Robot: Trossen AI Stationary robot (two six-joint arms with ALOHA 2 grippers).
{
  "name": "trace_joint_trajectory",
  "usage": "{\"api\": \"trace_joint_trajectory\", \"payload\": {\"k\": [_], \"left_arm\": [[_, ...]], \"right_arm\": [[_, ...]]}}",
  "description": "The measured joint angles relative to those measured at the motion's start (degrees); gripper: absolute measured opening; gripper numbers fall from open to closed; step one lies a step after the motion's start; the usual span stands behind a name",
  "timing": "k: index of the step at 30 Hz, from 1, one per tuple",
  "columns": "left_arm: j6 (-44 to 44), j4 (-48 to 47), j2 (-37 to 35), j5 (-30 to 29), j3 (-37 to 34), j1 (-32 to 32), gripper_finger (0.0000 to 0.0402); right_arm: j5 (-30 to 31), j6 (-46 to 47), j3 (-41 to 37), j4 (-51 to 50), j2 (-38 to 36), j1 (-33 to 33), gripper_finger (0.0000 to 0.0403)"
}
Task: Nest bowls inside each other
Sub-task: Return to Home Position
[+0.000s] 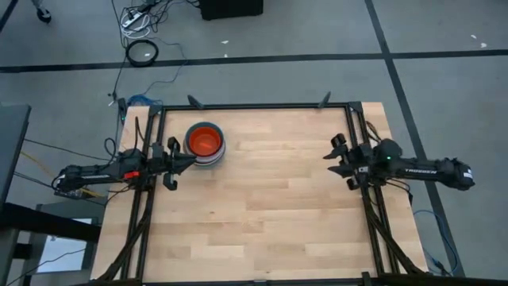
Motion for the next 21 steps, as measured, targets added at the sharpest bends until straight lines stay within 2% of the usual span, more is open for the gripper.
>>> {"api": "trace_joint_trajectory", "payload": {"k": [9,12,17,21], "left_arm": [[-1.53,1.75,0.0,-0.45,0.0,0.0,0.006],[-1.67,3.24,0.0,-1.11,-0.02,0.01,0.006],[-7.3,5.56,-0.02,-7.41,-0.02,0.04,0.006],[-5.65,6.99,-0.02,-3.56,-0.02,0.01,0.006]], "right_arm": [[-2.04,3.14,-0.02,0.45,-10.25,-2.33,0.016],[-3.25,3.43,-0.04,-2.25,-13.0,-3.18,0.016],[-3.38,4.32,-0.04,-10.94,-15.12,-4.06,0.016],[-3.35,3.02,-0.04,-15.44,-15.18,-4.71,0.016]]}}
